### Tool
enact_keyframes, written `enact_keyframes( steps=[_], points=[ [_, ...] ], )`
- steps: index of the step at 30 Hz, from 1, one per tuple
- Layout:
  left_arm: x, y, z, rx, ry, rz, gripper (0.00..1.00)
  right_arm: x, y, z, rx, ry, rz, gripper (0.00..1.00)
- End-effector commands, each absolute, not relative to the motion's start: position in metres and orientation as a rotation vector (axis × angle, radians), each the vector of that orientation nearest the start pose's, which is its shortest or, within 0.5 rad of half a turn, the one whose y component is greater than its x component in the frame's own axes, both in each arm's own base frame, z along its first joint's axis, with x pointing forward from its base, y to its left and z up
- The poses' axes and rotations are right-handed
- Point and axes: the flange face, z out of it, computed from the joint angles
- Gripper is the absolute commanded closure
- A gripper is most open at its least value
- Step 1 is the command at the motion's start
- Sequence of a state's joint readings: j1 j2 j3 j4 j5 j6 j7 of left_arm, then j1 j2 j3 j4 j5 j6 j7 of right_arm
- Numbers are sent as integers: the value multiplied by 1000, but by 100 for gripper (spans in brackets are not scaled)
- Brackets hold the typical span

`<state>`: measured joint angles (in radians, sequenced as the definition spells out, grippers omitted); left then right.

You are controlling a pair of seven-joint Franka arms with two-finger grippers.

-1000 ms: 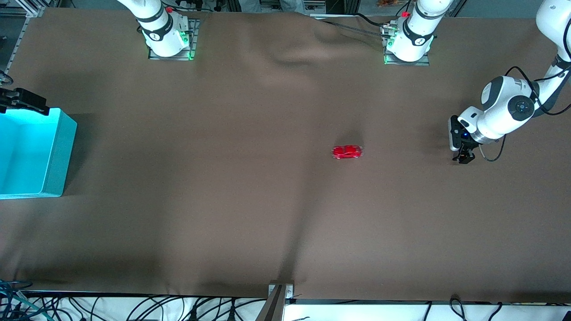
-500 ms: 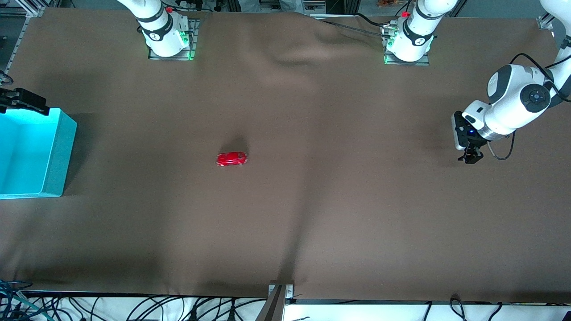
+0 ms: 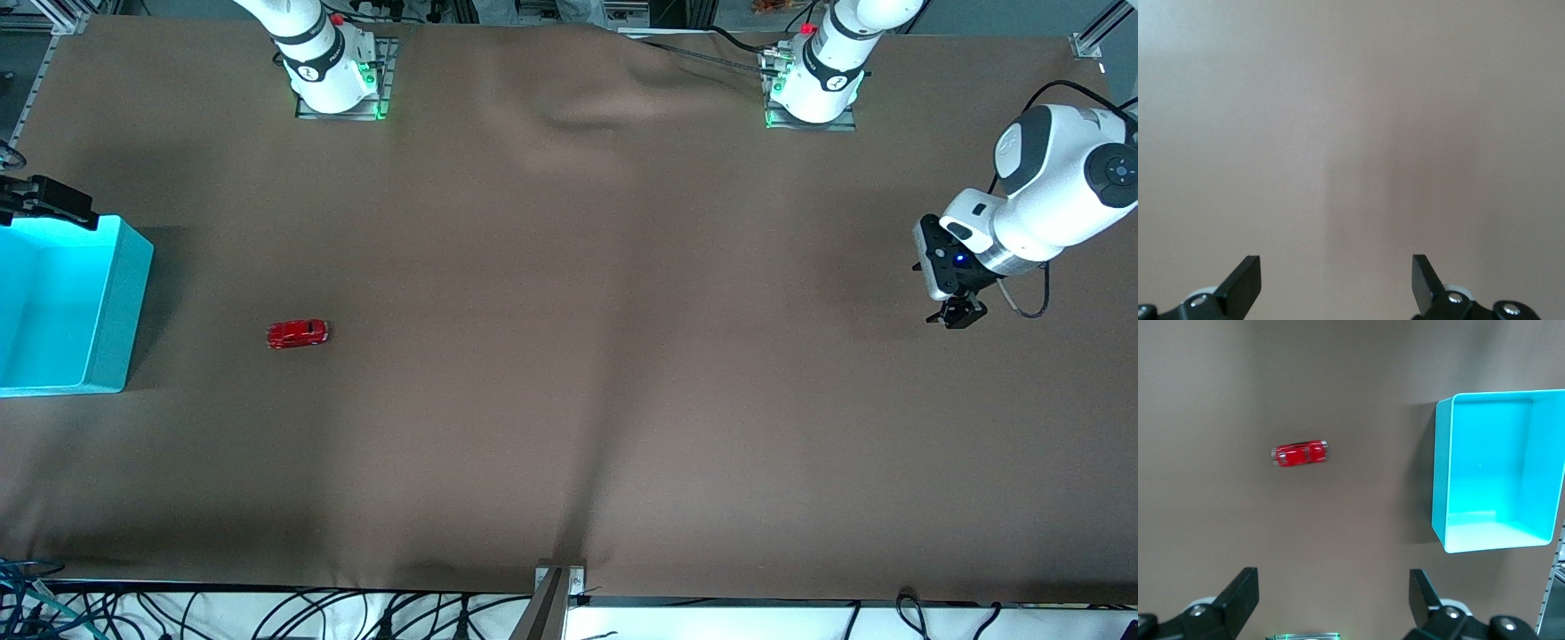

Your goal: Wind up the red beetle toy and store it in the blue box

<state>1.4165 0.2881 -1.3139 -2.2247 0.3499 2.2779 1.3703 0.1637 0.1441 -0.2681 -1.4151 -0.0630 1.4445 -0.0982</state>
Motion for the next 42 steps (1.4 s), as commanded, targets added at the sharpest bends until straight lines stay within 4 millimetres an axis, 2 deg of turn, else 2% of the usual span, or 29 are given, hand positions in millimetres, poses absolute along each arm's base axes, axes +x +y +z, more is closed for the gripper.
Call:
enact_keyframes(
  steps=[1,11,18,23,35,38,42],
  points=[
    [544,69,387,-2352,2105,-21,0,579,-57,614,-3209,-2,183,0],
    [567,74,461,-2419,2048,-89,0,579,-57,613,-3208,-2,188,0],
    [575,77,510,-2622,1846,-156,0,579,-57,614,-3209,-2,183,0],
    [578,74,546,-2770,1619,-165,0,579,-57,615,-3210,-6,184,0],
    [588,38,588,-3140,760,-228,0,580,-57,615,-3215,57,162,0],
    [590,20,595,-3193,563,-237,0,582,-56,616,-3213,240,137,0],
    [591,4,596,-3237,350,-222,0,587,-48,615,-3161,621,81,0]
  ],
)
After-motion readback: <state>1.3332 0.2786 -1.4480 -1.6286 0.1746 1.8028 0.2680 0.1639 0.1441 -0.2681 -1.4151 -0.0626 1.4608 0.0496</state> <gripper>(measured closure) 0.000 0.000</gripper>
